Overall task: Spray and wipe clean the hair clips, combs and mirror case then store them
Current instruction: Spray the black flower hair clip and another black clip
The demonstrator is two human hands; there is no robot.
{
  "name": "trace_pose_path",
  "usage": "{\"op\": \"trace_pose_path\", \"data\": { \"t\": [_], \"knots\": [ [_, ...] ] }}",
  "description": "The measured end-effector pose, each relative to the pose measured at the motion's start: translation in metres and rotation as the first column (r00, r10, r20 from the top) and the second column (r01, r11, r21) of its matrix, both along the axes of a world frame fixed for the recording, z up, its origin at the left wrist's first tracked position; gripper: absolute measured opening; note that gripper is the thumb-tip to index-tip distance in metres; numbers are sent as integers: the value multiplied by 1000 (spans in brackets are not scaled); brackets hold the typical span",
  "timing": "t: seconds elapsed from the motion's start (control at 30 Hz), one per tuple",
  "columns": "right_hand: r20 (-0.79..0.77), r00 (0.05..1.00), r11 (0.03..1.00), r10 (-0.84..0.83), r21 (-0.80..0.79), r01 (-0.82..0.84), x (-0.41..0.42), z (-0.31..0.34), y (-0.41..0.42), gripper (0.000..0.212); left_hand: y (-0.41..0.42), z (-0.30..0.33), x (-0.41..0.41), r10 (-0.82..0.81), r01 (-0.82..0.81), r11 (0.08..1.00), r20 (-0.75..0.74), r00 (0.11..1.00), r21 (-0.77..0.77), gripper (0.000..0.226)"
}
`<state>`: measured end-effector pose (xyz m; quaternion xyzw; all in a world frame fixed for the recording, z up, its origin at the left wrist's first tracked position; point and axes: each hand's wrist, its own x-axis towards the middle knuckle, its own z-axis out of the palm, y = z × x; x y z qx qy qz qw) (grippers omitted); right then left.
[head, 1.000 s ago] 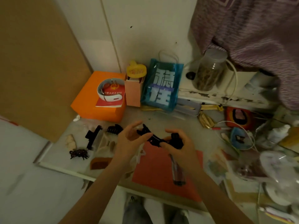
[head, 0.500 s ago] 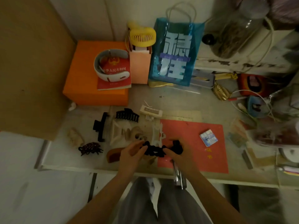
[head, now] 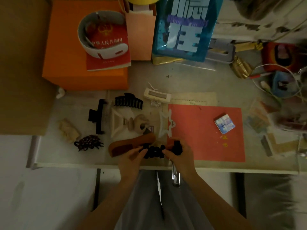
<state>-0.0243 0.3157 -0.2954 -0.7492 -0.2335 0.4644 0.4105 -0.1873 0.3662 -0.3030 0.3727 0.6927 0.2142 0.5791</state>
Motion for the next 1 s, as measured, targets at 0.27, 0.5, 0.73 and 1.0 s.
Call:
{"op": "trace_pose_path", "data": {
  "t": [0.27,0.5,0.73,1.0],
  "knots": [
    [67,998,1000,8,-5,-8,-10,-11,-3,50,3,-11,-6,-37,40,998,-63,997,54,20],
    [86,996,1000,-20,7,19,-12,-13,-6,47,-1,-12,-3,-20,28,994,-73,997,107,15],
    [59,997,999,-42,29,41,-10,-13,-8,44,8,-14,-5,-60,81,982,-129,990,170,15],
    [157,986,995,-56,95,41,5,8,-4,42,19,2,-12,-75,125,966,-220,973,225,21]
  ]
}}
